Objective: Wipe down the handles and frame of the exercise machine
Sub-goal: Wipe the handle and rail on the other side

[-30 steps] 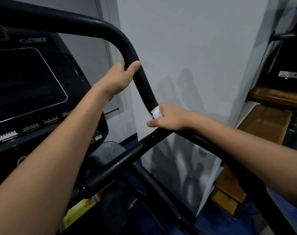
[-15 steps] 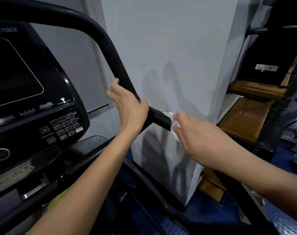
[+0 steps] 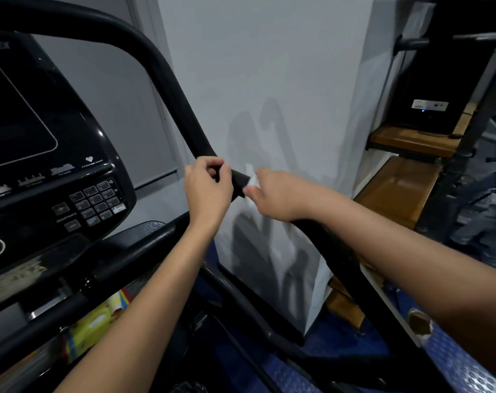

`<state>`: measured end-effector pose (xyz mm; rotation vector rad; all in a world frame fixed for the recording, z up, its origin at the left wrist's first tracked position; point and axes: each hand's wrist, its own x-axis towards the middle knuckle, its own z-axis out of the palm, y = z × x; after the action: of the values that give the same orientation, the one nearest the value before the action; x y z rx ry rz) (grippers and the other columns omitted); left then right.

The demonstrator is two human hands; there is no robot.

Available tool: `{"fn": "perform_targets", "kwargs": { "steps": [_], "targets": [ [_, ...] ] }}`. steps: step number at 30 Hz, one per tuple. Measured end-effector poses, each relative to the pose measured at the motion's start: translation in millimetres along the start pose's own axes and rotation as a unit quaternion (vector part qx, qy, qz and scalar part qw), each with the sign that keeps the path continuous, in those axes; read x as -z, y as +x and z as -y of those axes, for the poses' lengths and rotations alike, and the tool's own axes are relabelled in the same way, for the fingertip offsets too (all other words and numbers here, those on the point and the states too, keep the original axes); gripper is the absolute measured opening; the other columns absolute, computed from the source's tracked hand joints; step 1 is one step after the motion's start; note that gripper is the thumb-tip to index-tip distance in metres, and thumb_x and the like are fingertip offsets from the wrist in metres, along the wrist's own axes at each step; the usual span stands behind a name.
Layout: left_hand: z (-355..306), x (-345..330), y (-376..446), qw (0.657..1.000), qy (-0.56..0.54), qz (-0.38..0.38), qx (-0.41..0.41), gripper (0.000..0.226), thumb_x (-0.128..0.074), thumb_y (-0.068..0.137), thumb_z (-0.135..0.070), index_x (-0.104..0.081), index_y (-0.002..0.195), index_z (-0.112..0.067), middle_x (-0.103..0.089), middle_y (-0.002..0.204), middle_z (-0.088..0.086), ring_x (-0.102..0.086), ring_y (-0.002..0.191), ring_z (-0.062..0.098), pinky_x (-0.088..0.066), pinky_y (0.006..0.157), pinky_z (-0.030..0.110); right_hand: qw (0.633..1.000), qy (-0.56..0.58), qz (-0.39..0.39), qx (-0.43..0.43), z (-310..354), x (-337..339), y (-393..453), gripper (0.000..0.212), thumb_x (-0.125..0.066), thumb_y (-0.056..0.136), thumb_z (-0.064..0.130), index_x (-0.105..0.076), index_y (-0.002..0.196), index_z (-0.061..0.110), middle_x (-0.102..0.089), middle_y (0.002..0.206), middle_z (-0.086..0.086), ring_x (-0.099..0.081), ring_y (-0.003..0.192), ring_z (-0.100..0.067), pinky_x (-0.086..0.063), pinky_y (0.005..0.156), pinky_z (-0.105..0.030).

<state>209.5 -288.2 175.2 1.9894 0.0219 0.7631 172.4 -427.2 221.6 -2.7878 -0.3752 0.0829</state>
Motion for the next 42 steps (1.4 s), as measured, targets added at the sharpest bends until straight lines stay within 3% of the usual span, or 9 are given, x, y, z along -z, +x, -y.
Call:
{"fn": "perform_targets", "kwargs": {
  "steps": [5,10,16,24,27,30,33,38,42],
  "targets": [
    [-11.2,5.9,4.4,0.987,-0.031,0.049,0.147,0.022,-0.069,0.091,-0.030,-0.056,0.106,-0.022,-0.065,0.094,-0.001,-0.065,0.090,0.017,-0.056,0.085,0.035,0.997,0.049,0.060,0.023,-11.8,6.5,-4.1,0.042,-0.035,0.106,0.041,-0.049,0.077,0.014,-0.067,0.072,-0.008,-0.062,0.065,-0.022,-0.047,0.071,-0.033],
    [-14.3,8.6,3.4,0.972,-0.041,0.107,0.204,0.029,-0.071,0.092,-0.037,-0.058,0.079,-0.015,-0.067,0.070,0.005,-0.061,0.053,0.014,-0.059,0.064,0.029,0.945,0.273,0.174,-0.044,-54.7,12.6,-29.4,0.050,-0.045,0.099,0.057,-0.060,0.095,0.009,-0.072,0.081,-0.006,-0.074,0.076,-0.021,-0.057,0.075,-0.029],
    [-12.3,13.8,20.1,0.947,-0.063,0.186,0.255,0.032,-0.074,0.091,-0.034,-0.060,0.084,-0.006,-0.058,0.069,0.007,-0.058,0.052,0.014,-0.051,0.043,0.019,0.891,0.401,0.202,-0.070,-37.4,8.4,7.4,0.045,-0.046,0.103,0.045,-0.056,0.108,0.002,-0.065,0.089,-0.012,-0.068,0.078,-0.022,-0.057,0.078,-0.033],
    [-18.6,24.9,19.7,0.913,-0.071,0.235,0.327,0.045,-0.076,0.087,-0.044,-0.059,0.079,-0.002,-0.069,0.075,0.015,-0.070,0.050,0.021,-0.059,0.052,0.023,0.977,0.201,0.073,0.016,-33.2,-1.8,-13.0,0.044,-0.041,0.102,0.052,-0.053,0.088,0.012,-0.068,0.073,-0.008,-0.072,0.065,-0.025,-0.054,0.068,-0.031],
    [-25.1,21.8,8.2,0.895,-0.032,0.290,0.337,0.066,-0.053,0.098,-0.057,-0.065,0.085,0.006,-0.074,0.072,0.020,-0.072,0.054,0.024,-0.058,0.049,0.023,0.996,0.080,-0.018,0.021,-50.1,-6.9,-51.6,0.054,-0.039,0.098,0.061,-0.053,0.087,0.011,-0.071,0.074,-0.005,-0.068,0.063,-0.020,-0.054,0.068,-0.034],
    [-25.5,3.4,-12.6,0.890,-0.043,0.315,0.326,0.078,-0.024,0.104,-0.060,-0.065,0.100,0.006,-0.075,0.083,0.024,-0.075,0.072,0.031,-0.063,0.067,0.032,0.997,0.018,-0.080,-0.004,-65.4,-22.5,-87.9,0.045,-0.034,0.097,0.064,-0.039,0.097,0.020,-0.058,0.070,0.002,-0.051,0.053,-0.009,-0.032,0.046,-0.022],
    [-20.0,-14.3,-31.9,0.890,-0.147,0.277,0.332,0.068,-0.025,0.103,-0.060,-0.064,0.100,-0.004,-0.075,0.075,0.016,-0.073,0.078,0.032,-0.057,0.070,0.035,0.995,-0.007,-0.097,0.000,-70.5,-35.7,-110.7,0.041,-0.032,0.097,0.063,-0.036,0.095,0.023,-0.051,0.062,0.007,-0.045,0.046,-0.006,-0.027,0.040,-0.022],
    [-17.3,-24.4,-33.2,0.861,-0.279,0.256,0.339,0.038,-0.041,0.100,-0.046,-0.056,0.086,-0.014,-0.068,0.068,0.004,-0.066,0.059,0.017,-0.051,0.070,0.033,0.986,0.162,0.016,0.044,-69.4,-9.2,-69.8,0.047,-0.040,0.099,0.060,-0.051,0.085,0.016,-0.060,0.070,0.001,-0.060,0.059,-0.010,-0.043,0.054,-0.021],
    [-19.0,-23.6,-30.4,0.852,-0.289,0.268,0.345,0.030,-0.052,0.093,-0.042,-0.060,0.085,-0.015,-0.064,0.069,0.003,-0.062,0.064,0.019,-0.054,0.065,0.030,0.921,0.359,0.150,-0.009,-51.2,2.6,-27.2,0.047,-0.048,0.100,0.053,-0.061,0.093,0.008,-0.068,0.077,-0.008,-0.071,0.066,-0.016,-0.059,0.064,-0.025]
  ]
}}
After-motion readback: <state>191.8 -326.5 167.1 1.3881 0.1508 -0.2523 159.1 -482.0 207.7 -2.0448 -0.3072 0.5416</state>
